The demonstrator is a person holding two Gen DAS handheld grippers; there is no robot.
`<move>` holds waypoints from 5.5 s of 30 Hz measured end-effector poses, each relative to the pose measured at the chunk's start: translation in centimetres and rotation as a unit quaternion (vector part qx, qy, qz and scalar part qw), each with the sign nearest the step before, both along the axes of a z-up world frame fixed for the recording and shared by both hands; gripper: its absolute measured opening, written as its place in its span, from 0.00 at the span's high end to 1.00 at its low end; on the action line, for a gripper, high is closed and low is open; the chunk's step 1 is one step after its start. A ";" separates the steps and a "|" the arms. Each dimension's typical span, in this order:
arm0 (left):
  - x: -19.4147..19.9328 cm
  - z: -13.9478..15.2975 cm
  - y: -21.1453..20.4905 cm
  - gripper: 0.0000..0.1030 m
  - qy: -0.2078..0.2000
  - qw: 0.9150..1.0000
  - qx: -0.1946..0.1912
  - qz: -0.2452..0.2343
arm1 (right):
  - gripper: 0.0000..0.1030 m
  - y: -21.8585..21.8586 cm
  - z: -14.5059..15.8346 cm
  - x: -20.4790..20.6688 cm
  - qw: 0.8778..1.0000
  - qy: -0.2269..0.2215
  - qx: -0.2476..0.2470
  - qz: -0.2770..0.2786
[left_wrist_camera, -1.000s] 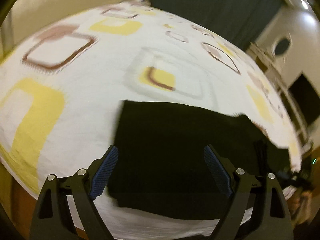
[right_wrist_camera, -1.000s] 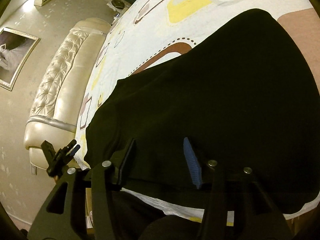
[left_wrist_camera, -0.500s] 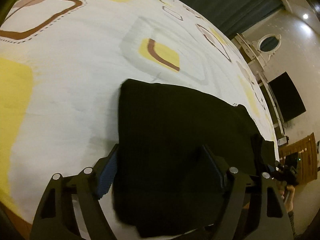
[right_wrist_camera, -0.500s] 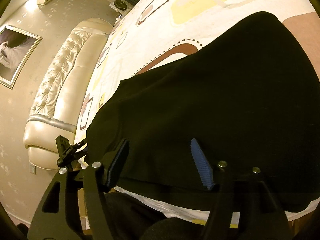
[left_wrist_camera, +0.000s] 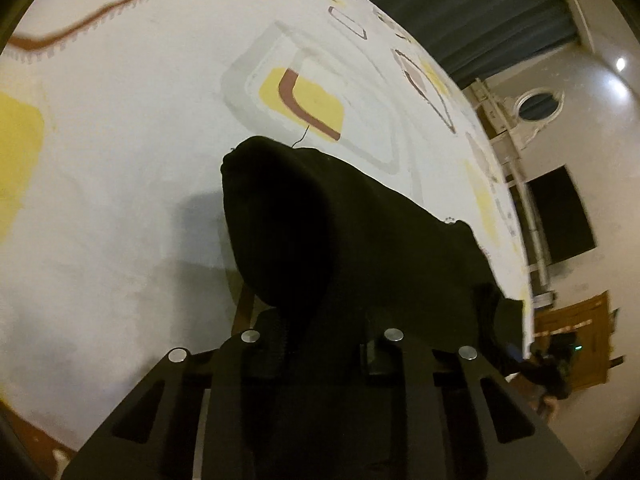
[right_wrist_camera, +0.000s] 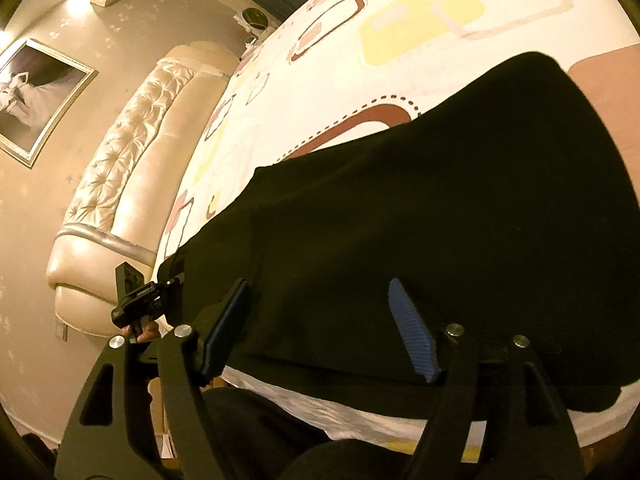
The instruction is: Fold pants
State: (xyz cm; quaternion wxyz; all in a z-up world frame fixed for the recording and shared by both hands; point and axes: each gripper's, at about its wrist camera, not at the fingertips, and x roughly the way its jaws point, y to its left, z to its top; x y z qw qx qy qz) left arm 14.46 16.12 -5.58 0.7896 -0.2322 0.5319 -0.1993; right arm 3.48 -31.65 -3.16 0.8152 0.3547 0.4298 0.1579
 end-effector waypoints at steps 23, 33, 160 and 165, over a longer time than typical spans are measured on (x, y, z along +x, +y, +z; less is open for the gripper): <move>-3.1 15.7 -13.5 0.80 -0.091 0.991 0.074 -0.058 | 0.22 -4.3 3.6 -4.5 0.997 -0.021 -0.017 -0.066; -5.4 17.1 -26.0 0.80 -0.129 0.976 0.117 -0.131 | 0.22 -6.2 4.3 -5.0 0.994 -0.037 0.011 -0.098; -10.8 2.6 -19.0 0.20 -0.131 0.970 0.198 -0.050 | 0.89 -11.3 -2.8 -3.7 0.993 0.014 0.035 -0.112; -10.8 2.6 -19.5 0.20 -0.128 0.972 0.188 -0.057 | 0.89 -12.0 -2.4 -4.1 0.991 0.014 0.034 -0.126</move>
